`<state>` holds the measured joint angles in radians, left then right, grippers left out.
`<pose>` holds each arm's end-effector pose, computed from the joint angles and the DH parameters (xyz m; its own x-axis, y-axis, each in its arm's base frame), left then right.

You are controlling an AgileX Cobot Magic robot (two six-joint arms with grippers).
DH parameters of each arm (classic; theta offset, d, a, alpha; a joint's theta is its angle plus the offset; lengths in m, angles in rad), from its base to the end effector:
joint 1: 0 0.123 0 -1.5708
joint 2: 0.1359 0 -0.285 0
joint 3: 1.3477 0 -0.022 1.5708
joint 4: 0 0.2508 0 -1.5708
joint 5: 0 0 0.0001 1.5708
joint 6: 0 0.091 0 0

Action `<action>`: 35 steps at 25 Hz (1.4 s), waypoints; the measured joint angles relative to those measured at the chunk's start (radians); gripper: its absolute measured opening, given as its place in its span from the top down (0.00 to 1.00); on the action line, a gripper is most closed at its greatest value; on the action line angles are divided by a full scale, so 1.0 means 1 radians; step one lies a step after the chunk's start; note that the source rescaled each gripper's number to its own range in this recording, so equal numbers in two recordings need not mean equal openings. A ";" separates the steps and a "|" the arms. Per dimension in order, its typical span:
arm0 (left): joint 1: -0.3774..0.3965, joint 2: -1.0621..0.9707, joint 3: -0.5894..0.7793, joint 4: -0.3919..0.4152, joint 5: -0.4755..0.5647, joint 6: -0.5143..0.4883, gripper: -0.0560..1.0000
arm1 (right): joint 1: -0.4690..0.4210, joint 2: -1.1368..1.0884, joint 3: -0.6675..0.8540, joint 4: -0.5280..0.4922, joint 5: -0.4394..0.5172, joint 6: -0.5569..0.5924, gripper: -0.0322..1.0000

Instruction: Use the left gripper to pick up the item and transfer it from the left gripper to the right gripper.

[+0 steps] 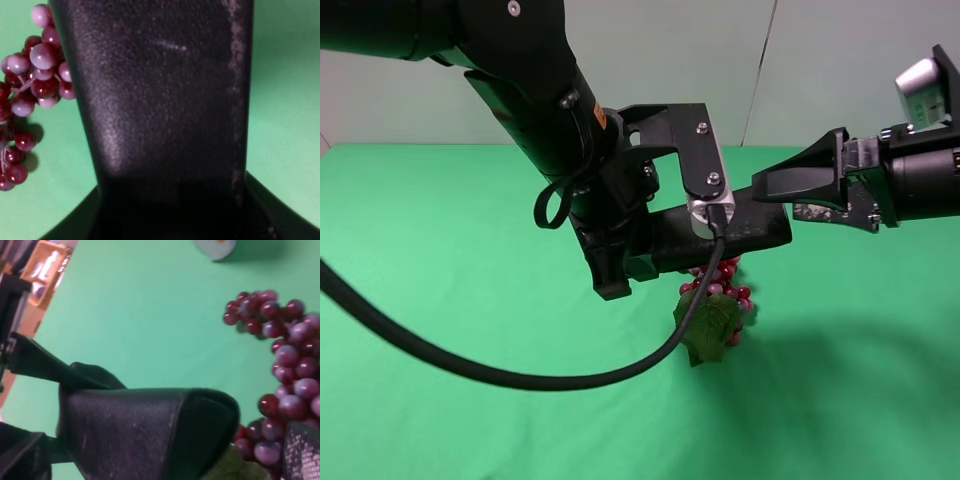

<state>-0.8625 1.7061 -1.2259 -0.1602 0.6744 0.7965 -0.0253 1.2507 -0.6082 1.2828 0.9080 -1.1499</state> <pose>0.2277 -0.2797 0.2428 0.0447 0.8987 -0.4362 0.9697 0.0659 0.2352 0.2110 0.0635 0.2428 -0.7729 0.0014 -0.6345 -0.4722 0.6667 0.5766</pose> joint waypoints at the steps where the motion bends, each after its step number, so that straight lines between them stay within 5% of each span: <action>1: 0.000 0.000 0.000 -0.003 -0.005 0.002 0.92 | 0.000 0.016 -0.001 0.015 0.014 -0.017 0.00; 13: 0.000 0.000 0.000 -0.016 -0.037 0.010 0.92 | 0.000 0.070 -0.001 0.047 0.082 -0.068 0.02; 20: 0.000 0.000 0.000 -0.016 -0.037 0.012 0.93 | 0.000 0.070 -0.001 0.051 0.094 -0.089 0.46; 23: 0.000 0.000 0.000 -0.015 -0.045 0.012 0.95 | 0.000 0.070 -0.001 0.063 0.095 -0.084 0.75; 35: 0.000 0.000 0.000 -0.013 -0.050 0.013 0.95 | 0.000 0.070 -0.001 0.069 0.094 -0.082 0.77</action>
<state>-0.8625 1.7061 -1.2259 -0.1729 0.6248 0.8092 -0.0253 1.3210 -0.6090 1.3518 1.0020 -1.2316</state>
